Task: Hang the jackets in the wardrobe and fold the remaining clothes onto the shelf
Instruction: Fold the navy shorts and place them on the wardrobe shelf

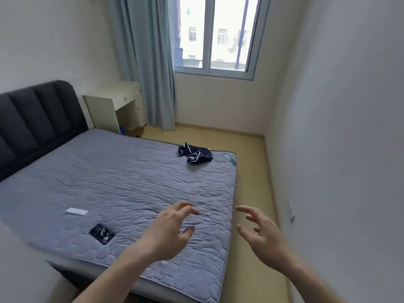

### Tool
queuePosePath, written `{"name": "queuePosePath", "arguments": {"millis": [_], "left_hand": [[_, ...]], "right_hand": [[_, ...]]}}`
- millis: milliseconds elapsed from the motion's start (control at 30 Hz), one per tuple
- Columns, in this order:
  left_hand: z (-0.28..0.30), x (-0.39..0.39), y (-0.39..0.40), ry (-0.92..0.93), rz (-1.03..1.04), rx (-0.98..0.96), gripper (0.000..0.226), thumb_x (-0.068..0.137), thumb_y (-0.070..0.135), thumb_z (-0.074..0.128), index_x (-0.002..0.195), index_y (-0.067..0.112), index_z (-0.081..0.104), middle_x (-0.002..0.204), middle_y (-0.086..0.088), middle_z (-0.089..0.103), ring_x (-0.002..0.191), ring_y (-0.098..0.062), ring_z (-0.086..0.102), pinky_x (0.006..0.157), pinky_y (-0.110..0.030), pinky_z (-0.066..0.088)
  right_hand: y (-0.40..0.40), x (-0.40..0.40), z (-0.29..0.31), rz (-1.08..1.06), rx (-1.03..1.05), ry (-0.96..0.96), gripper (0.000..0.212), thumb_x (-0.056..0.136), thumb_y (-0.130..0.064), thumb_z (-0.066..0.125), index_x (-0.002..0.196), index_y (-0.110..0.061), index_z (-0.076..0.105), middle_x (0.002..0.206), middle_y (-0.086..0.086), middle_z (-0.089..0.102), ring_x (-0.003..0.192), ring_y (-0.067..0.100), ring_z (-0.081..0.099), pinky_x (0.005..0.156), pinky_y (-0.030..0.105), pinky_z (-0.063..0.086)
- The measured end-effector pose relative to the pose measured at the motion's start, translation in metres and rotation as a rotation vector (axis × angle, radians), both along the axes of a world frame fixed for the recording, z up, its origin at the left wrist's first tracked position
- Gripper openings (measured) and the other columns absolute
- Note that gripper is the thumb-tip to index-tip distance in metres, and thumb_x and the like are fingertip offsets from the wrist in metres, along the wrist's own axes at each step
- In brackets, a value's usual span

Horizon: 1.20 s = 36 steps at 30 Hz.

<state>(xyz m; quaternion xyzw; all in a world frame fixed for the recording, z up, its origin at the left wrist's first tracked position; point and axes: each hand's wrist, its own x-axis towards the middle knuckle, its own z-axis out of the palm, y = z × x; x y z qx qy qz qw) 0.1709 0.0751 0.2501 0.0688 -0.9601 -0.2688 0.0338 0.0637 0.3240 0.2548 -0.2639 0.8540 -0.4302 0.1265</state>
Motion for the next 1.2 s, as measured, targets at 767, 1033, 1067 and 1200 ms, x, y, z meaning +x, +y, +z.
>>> {"name": "queuePosePath", "arguments": {"millis": [767, 1033, 1067, 1200], "left_hand": [[-0.042, -0.37, 0.034, -0.102, 0.284, 0.103, 0.029, 0.096, 0.033, 0.062, 0.122, 0.045, 0.058, 0.135, 0.029, 0.042, 0.127, 0.001, 0.047, 0.11, -0.025, 0.037], [-0.076, -0.473, -0.036, -0.11, 0.421, 0.158, 0.025, 0.098, 0.037, 0.06, 0.12, 0.047, 0.055, 0.135, 0.029, 0.041, 0.127, 0.0, 0.047, 0.108, -0.023, 0.037], [-0.083, -0.49, -0.045, -0.113, 0.437, 0.17, 0.024, 0.098, 0.037, 0.059, 0.12, 0.048, 0.054, 0.134, 0.029, 0.041, 0.127, 0.0, 0.047, 0.108, -0.024, 0.038], [-0.105, -0.555, -0.08, -0.139, 0.448, 0.219, 0.023, 0.099, 0.036, 0.059, 0.118, 0.048, 0.052, 0.132, 0.027, 0.042, 0.127, -0.001, 0.047, 0.107, -0.023, 0.037]], "right_hand": [[0.014, -0.458, -0.031, 0.271, 0.058, -0.079, 0.041, 0.097, -0.038, 0.063, 0.135, -0.046, 0.051, 0.133, -0.033, 0.046, 0.127, -0.003, 0.045, 0.098, 0.017, 0.039], [-0.054, -0.585, -0.054, 0.393, 0.113, -0.086, 0.039, 0.097, -0.043, 0.061, 0.133, -0.051, 0.05, 0.136, -0.035, 0.045, 0.128, -0.006, 0.044, 0.102, 0.022, 0.041], [-0.063, -0.604, -0.058, 0.397, 0.124, -0.081, 0.039, 0.097, -0.043, 0.061, 0.133, -0.051, 0.05, 0.137, -0.035, 0.045, 0.128, -0.006, 0.044, 0.103, 0.023, 0.041], [-0.097, -0.673, -0.067, 0.396, 0.177, -0.098, 0.039, 0.096, -0.044, 0.061, 0.131, -0.052, 0.05, 0.134, -0.037, 0.045, 0.126, -0.005, 0.045, 0.1, 0.022, 0.041]]}}
